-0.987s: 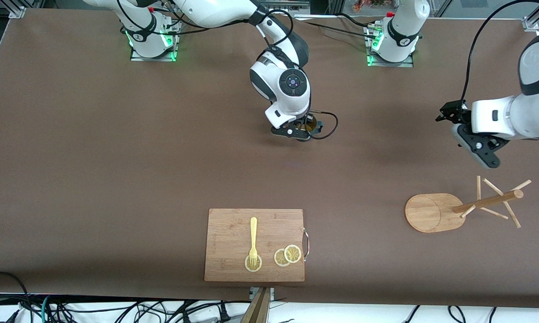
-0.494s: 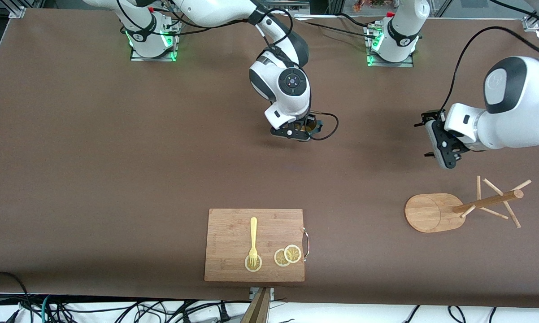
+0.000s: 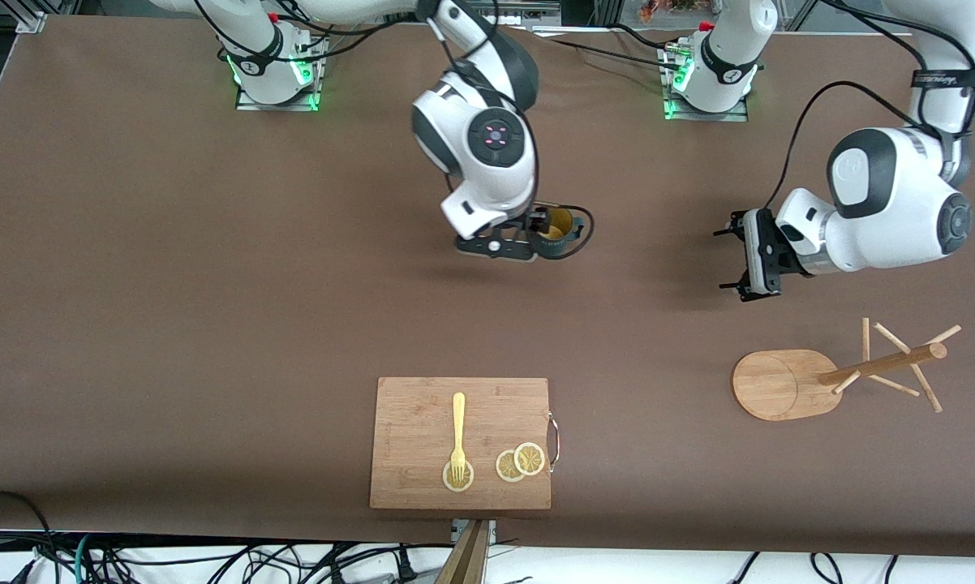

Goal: Pass cup and hang on rack
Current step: 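Set the mug down, open the right gripper while the left gripper approaches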

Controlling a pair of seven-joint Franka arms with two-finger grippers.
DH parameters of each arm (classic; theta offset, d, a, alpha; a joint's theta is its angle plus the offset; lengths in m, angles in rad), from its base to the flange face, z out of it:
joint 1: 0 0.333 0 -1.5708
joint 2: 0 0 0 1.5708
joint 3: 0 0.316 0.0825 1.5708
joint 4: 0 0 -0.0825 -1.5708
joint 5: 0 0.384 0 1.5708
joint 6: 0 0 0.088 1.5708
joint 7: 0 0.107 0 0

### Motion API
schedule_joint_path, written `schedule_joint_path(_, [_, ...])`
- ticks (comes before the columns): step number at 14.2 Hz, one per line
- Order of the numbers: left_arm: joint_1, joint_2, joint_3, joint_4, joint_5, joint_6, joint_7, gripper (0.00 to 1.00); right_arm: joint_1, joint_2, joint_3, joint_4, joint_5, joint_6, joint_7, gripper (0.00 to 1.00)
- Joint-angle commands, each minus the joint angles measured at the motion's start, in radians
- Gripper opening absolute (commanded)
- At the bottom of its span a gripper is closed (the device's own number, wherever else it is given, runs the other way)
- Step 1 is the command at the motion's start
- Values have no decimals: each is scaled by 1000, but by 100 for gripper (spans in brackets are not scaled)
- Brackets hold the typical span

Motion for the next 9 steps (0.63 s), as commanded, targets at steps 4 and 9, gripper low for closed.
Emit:
schedule_joint_path(4, [-4, -14, -73, -180, -235, 237, 222, 100, -44, -197, -203, -33, 22, -144, -110, 100])
schedule_joint_path(9, [-4, -10, -167, -274, -407, 345, 303, 100, -46, -347, -381, -99, 23, -262, -453, 100])
